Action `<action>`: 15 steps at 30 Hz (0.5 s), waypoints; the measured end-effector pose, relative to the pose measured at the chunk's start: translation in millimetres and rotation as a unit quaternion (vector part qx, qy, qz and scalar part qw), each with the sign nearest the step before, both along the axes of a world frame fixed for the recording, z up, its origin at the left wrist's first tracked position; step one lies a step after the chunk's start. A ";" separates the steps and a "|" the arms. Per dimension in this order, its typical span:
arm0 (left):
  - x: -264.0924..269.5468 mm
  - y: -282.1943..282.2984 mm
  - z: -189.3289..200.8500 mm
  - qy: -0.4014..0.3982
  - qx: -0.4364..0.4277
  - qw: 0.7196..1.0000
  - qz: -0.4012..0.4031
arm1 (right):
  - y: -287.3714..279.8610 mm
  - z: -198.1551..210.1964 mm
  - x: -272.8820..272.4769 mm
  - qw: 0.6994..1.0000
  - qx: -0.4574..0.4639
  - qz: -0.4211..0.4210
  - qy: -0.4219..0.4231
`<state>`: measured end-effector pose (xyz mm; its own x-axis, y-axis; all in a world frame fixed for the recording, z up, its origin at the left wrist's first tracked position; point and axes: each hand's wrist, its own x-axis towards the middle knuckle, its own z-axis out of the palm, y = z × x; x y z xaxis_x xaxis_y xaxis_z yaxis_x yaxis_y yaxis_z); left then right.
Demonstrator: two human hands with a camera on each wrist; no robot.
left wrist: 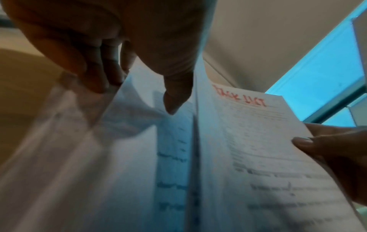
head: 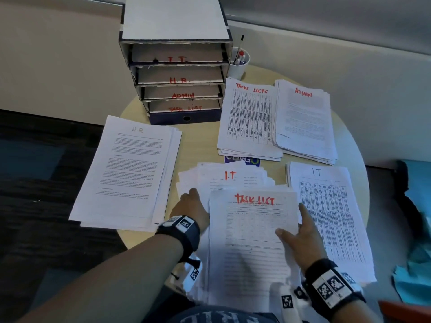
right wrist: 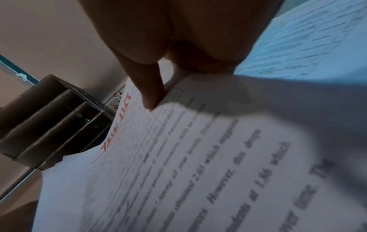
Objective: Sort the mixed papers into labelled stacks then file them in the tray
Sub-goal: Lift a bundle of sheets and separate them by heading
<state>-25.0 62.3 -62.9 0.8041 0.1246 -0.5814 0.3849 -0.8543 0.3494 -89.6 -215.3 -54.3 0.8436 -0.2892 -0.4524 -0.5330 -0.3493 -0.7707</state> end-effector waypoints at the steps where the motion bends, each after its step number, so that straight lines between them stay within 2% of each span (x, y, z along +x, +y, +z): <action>1: 1.0 -2.6 -0.9 0.002 -0.005 1.000 0.013 | -1.2 2.0 -0.8 1.000 -0.008 0.007 -0.003; 3: 3.4 -2.7 -5.1 0.007 -0.027 0.999 0.043 | -2.8 8.4 -2.9 1.000 0.000 0.012 -0.004; 7: 0.9 6.6 -9.0 0.003 -0.055 0.996 0.064 | -13.1 14.4 -8.5 0.996 0.086 0.017 -0.002; 10: -3.7 13.0 -11.7 -0.018 -0.102 0.992 0.071 | -21.4 19.0 -9.0 0.964 0.263 -0.031 0.028; 11: -6.3 16.2 -11.6 -0.029 -0.124 0.989 0.081 | -27.3 14.7 -9.2 0.955 0.295 -0.024 0.019; 13: -10.2 23.9 -9.4 -0.048 -0.167 0.980 0.092 | -33.7 11.0 -10.3 0.949 0.314 0.008 0.011; 15: -13.3 34.6 -2.3 -0.061 -0.179 0.979 0.070 | -33.9 8.8 -9.9 0.945 0.327 0.028 0.000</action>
